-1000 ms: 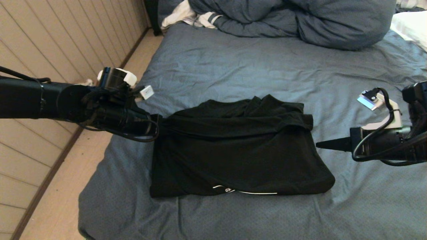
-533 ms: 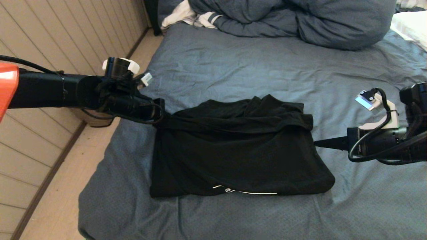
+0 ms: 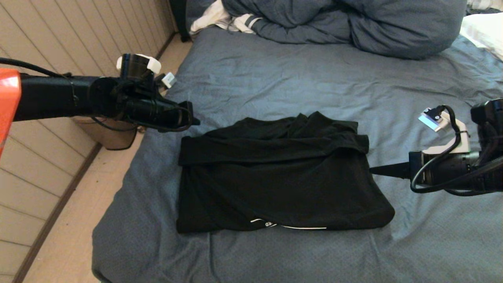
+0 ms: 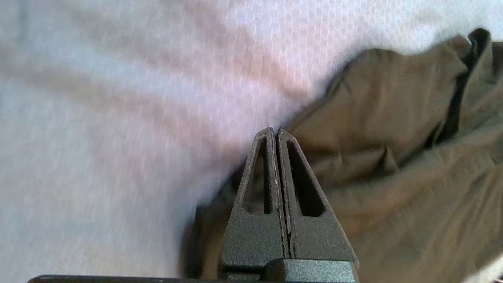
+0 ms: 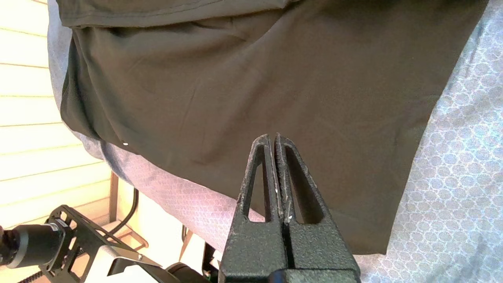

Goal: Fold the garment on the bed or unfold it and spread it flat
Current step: Fold the black T-shirt

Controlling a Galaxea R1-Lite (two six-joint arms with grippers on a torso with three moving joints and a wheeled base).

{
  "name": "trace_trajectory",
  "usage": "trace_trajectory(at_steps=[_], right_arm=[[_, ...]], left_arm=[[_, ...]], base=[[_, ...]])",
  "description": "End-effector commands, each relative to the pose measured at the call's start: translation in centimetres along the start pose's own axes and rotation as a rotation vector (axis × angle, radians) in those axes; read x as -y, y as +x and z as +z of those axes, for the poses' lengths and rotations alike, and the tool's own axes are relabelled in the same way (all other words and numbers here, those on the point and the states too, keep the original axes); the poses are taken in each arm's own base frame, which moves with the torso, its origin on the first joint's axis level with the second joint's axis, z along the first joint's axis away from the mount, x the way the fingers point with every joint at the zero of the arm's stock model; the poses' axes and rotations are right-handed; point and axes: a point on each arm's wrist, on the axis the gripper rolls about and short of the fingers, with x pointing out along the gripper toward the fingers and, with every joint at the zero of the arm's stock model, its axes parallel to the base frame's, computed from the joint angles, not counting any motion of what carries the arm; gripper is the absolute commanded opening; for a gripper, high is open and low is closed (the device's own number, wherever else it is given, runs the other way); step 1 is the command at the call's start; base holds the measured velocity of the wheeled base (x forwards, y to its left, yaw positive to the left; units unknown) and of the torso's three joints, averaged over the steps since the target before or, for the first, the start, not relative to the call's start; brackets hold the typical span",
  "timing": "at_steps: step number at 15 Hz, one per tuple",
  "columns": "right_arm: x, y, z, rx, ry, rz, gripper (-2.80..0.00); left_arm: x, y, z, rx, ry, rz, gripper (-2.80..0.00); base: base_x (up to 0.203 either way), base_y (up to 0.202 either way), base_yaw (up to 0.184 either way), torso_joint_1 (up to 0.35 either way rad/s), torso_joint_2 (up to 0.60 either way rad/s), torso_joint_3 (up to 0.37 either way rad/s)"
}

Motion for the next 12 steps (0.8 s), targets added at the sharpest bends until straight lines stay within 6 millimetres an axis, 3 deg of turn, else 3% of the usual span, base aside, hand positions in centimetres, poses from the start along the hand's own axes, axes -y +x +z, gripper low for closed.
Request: trace_trajectory(at_steps=[1, 5, 7, 12], right_arm=[[0.1, 0.1, -0.1, -0.006, 0.004, 0.003, -2.8], [0.4, 0.1, -0.3, -0.012, 0.016, -0.004, -2.8], [0.5, 0.2, -0.5, -0.018, 0.02, -0.004, -2.8], [0.6, 0.4, -0.8, -0.016, 0.017, -0.004, -2.8]], left_arm=[[1.9, -3.5, -0.8, -0.008, 0.014, -0.023, -2.8], [5.9, -5.3, -7.4, -0.209, 0.075, -0.103, -2.8], [6.8, -5.3, -10.0, -0.293, 0.091, -0.127, -2.8], [6.7, -4.0, -11.1, -0.347, 0.085, -0.159, -2.8]], base=[[0.0, 0.0, 0.0, 0.0, 0.0, 0.0], [0.0, 0.0, 0.0, 0.0, 0.0, 0.0], [0.0, 0.0, 0.0, 0.0, 0.0, 0.0], [0.0, 0.0, 0.0, 0.0, 0.0, 0.0]])
